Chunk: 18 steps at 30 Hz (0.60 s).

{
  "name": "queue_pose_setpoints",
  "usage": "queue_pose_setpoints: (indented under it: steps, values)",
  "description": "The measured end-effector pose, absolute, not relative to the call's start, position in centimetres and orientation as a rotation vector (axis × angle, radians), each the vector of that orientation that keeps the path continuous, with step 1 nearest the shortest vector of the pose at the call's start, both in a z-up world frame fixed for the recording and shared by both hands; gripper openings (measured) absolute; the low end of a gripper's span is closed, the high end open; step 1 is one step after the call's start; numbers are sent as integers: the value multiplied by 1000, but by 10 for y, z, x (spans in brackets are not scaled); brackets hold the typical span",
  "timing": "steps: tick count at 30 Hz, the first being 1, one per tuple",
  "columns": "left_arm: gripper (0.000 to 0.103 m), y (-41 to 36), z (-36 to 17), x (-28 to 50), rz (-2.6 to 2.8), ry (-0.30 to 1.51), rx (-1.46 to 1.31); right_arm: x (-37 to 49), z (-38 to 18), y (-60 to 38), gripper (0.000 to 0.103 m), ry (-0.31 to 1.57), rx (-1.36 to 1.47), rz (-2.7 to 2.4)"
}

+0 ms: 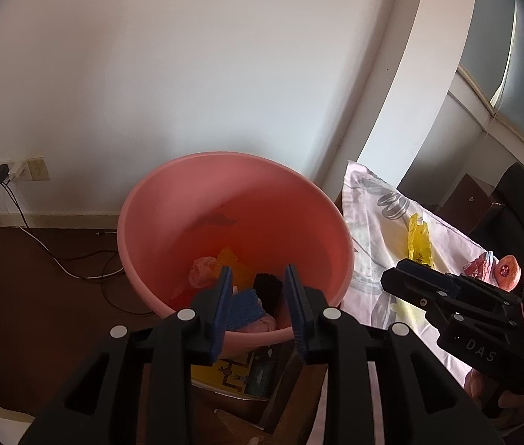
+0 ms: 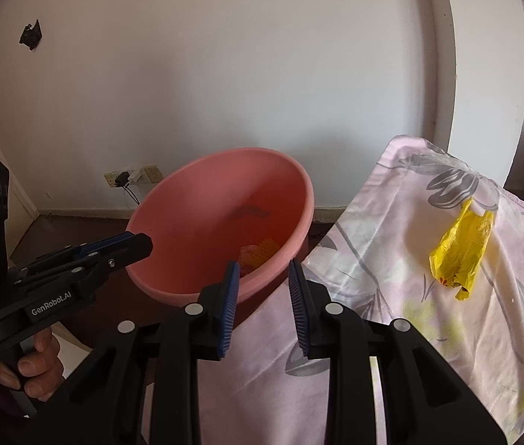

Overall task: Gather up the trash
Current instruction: 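Open both tools to drop the bag and yellow net into the basin, then move both open tools back over the yellow bag and red paper wrapper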

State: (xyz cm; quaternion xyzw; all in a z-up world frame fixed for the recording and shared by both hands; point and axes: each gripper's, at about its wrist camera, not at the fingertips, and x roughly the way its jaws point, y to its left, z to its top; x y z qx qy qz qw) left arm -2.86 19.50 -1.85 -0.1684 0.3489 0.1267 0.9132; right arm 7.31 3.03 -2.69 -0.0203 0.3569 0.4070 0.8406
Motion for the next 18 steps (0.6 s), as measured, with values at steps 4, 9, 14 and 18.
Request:
queue_pose_setpoints:
  steps: [4,9,14,18]
  values:
    - [28,189,-17,-27,251,720,-338,73,-29,19,28,763,-28,837]
    - [28,180,-15,-25,238,719,-330,72,-32,3,28,774,-4,804]
    - [28,168,-12,-24,213,717,-312,71,-34,-12,28,779,18,771]
    - [28,159,-8,-22,183,712,-292,69,-35,-27,28,777,38,739]
